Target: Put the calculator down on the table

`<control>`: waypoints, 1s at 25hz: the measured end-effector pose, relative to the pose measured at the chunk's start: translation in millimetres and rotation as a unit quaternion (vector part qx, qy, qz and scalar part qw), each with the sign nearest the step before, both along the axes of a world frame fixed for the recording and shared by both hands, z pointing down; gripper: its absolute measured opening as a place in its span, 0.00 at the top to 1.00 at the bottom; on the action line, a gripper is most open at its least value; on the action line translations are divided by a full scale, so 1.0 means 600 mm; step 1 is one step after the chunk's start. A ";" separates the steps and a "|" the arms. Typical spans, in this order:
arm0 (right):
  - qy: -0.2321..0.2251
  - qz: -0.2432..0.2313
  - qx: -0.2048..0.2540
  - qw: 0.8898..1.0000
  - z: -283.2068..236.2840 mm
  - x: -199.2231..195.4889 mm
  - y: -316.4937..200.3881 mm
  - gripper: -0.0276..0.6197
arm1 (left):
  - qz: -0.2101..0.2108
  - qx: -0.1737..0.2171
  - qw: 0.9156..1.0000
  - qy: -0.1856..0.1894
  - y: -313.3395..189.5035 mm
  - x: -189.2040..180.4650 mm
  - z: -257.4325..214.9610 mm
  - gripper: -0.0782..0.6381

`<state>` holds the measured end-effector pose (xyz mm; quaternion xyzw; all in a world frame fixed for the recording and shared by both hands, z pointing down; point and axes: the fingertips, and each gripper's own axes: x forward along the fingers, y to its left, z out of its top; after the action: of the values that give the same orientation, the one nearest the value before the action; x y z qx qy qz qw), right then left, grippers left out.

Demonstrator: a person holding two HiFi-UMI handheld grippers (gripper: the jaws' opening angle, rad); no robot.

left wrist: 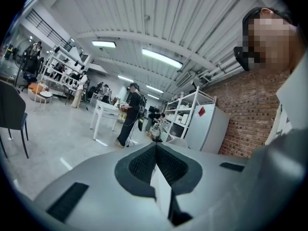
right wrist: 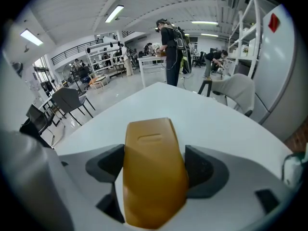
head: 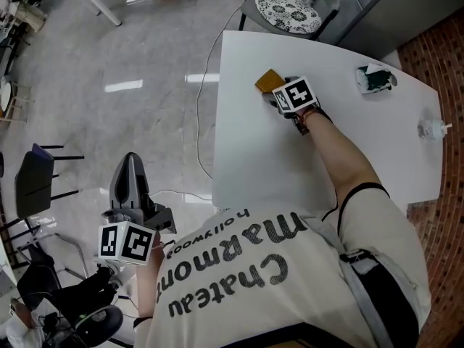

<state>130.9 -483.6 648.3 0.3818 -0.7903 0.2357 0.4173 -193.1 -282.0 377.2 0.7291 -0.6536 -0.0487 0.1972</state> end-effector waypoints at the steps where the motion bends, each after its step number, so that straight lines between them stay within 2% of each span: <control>1: 0.002 0.002 0.001 1.000 -0.001 0.001 -0.001 0.33 | 0.001 -0.002 1.000 0.000 0.001 -0.001 0.000 0.89; 5: 0.017 0.014 0.015 1.000 -0.009 0.007 -0.002 0.29 | 0.001 -0.013 1.000 -0.005 0.003 -0.009 -0.001 0.89; 9: 0.027 0.030 0.027 0.999 -0.018 0.011 0.012 0.29 | 0.009 -0.006 1.000 -0.002 0.004 -0.011 -0.012 0.89; 12: 0.023 0.059 0.037 0.997 -0.030 0.019 0.023 0.29 | 0.031 0.002 1.000 -0.003 0.002 -0.005 -0.023 0.89; 16: -0.002 0.123 0.035 0.992 -0.054 0.029 0.054 0.32 | 0.060 0.006 0.998 0.011 -0.004 -0.001 -0.024 0.89; 20: -0.051 0.201 0.018 0.978 -0.075 0.033 0.110 0.40 | 0.093 0.009 0.995 0.030 -0.004 0.019 -0.030 0.89; 25: -0.127 0.286 0.015 0.950 -0.134 0.019 0.191 0.50 | 0.154 0.024 0.987 0.045 -0.002 0.057 -0.053 0.89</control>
<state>142.0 -369.3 567.6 0.5648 -0.6978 0.3798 0.2232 -159.0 -283.2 345.7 0.8228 -0.5223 -0.0661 0.2139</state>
